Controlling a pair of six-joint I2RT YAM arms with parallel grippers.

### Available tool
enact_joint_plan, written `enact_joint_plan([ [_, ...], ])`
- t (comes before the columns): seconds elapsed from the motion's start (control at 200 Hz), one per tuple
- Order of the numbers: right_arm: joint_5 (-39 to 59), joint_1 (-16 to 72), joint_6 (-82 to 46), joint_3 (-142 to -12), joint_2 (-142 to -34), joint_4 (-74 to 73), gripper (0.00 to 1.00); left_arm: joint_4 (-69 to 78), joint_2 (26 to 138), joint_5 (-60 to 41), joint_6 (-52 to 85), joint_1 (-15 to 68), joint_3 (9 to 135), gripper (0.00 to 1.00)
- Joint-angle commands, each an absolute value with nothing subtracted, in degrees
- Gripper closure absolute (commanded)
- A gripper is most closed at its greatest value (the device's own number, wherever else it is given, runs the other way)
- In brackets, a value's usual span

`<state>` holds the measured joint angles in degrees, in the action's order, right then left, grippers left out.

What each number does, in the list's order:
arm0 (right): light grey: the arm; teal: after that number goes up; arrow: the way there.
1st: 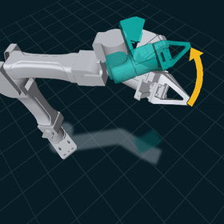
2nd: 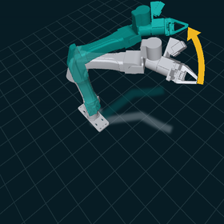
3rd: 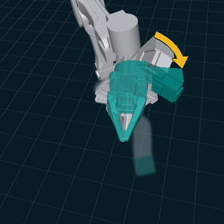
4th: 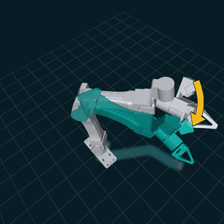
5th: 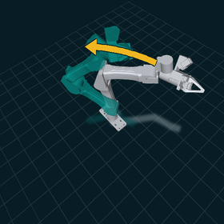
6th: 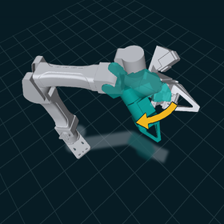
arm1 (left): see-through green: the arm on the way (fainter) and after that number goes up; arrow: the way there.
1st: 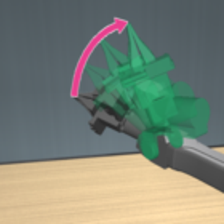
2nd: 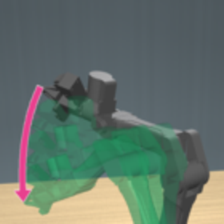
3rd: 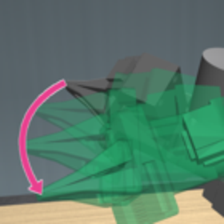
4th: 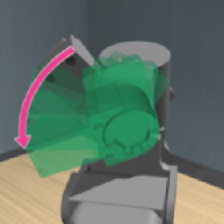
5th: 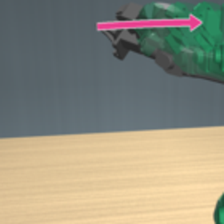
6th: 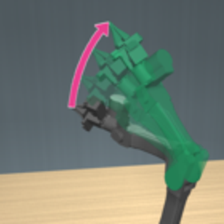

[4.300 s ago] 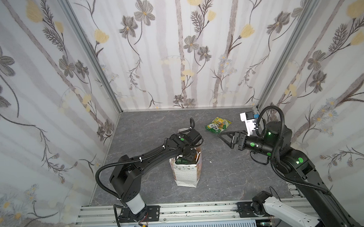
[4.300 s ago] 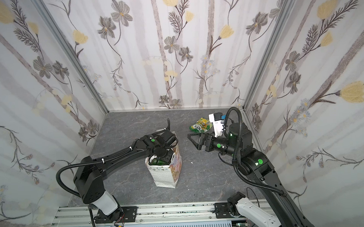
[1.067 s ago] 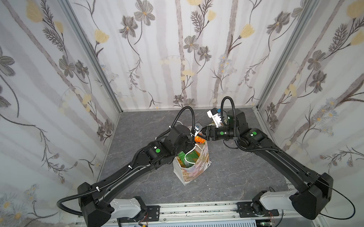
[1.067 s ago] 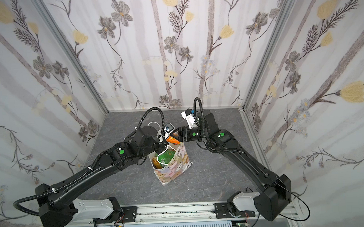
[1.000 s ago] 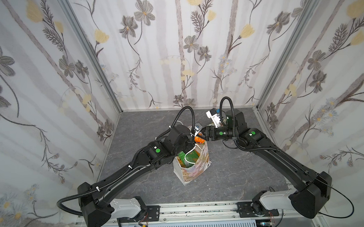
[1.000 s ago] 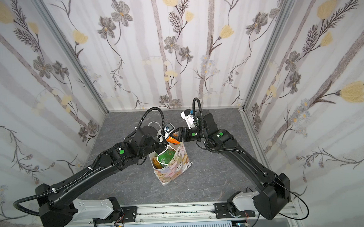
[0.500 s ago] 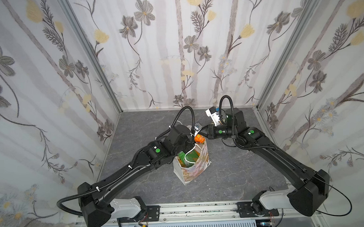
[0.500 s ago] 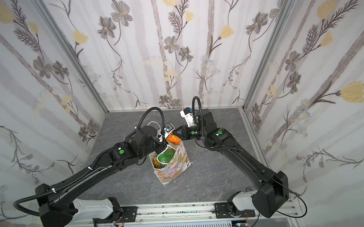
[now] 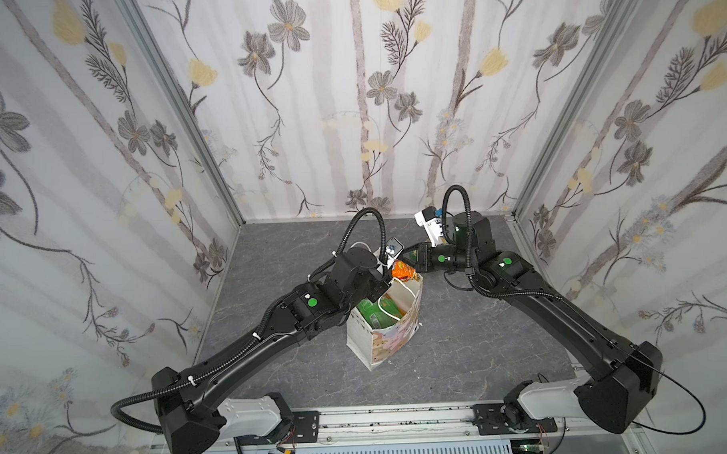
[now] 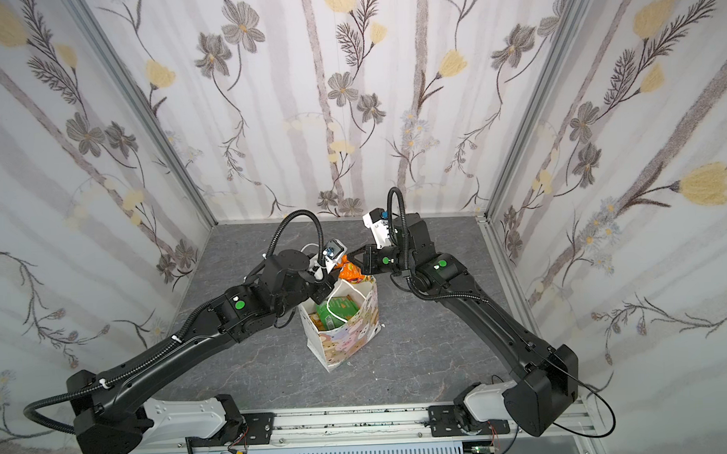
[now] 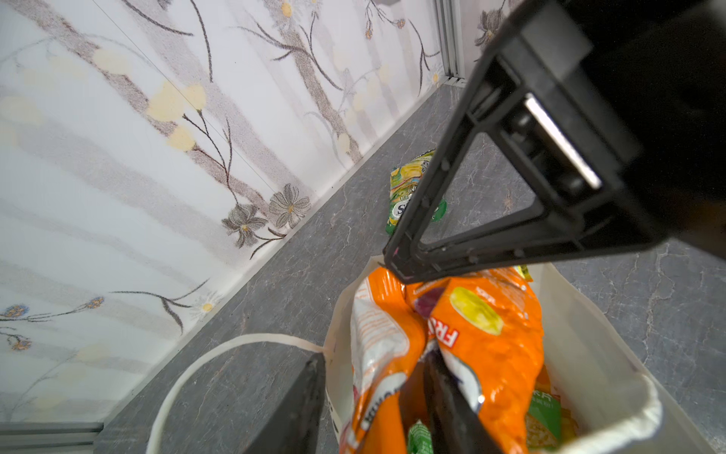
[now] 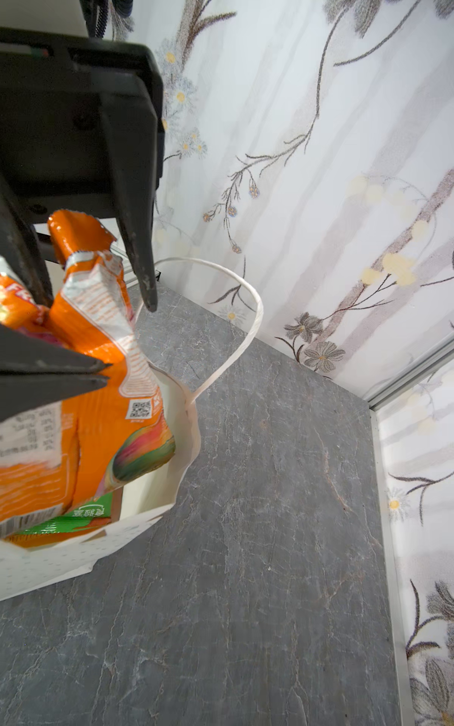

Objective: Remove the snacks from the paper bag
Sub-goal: 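Reach the right gripper to the orange packet and close on it above the bag, then carry the orange packet away with the right gripper while the left gripper opens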

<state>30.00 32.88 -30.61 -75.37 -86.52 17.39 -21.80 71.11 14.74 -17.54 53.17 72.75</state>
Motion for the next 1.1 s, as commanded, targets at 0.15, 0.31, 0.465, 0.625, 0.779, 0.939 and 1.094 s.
enact_joint_plan([
  [0.15, 29.2, 32.9, -31.5, -77.8, -86.2, 13.6, 1.0, -17.4, 69.2, 14.5, -15.9, 53.2, 72.6, 0.49],
  [0.31, 28.0, 32.9, -31.5, -78.8, -85.7, 14.0, 1.0, -16.7, 68.1, 13.7, -14.2, 53.2, 73.1, 0.3],
  [0.465, 26.9, 32.7, -31.5, -80.8, -85.5, 14.5, 1.0, -15.9, 66.4, 11.8, -11.7, 53.2, 74.4, 0.28],
  [0.625, 25.0, 32.1, -31.5, -83.3, -85.2, 15.4, 1.0, -14.8, 64.6, 9.8, -8.6, 53.3, 75.4, 0.23],
  [0.779, 23.3, 29.9, -31.6, -85.0, -84.2, 16.0, 1.0, -14.5, 63.4, 7.6, -6.0, 53.1, 76.6, 0.21],
  [0.939, 23.1, 26.1, -31.7, -85.6, -83.0, 16.6, 1.0, -16.6, 63.6, 4.3, -3.9, 53.3, 78.6, 0.17],
  [1.094, 23.5, 21.3, -31.5, -85.4, -81.9, 17.4, 1.0, -19.3, 64.4, -0.6, -2.5, 53.2, 80.7, 0.09],
])
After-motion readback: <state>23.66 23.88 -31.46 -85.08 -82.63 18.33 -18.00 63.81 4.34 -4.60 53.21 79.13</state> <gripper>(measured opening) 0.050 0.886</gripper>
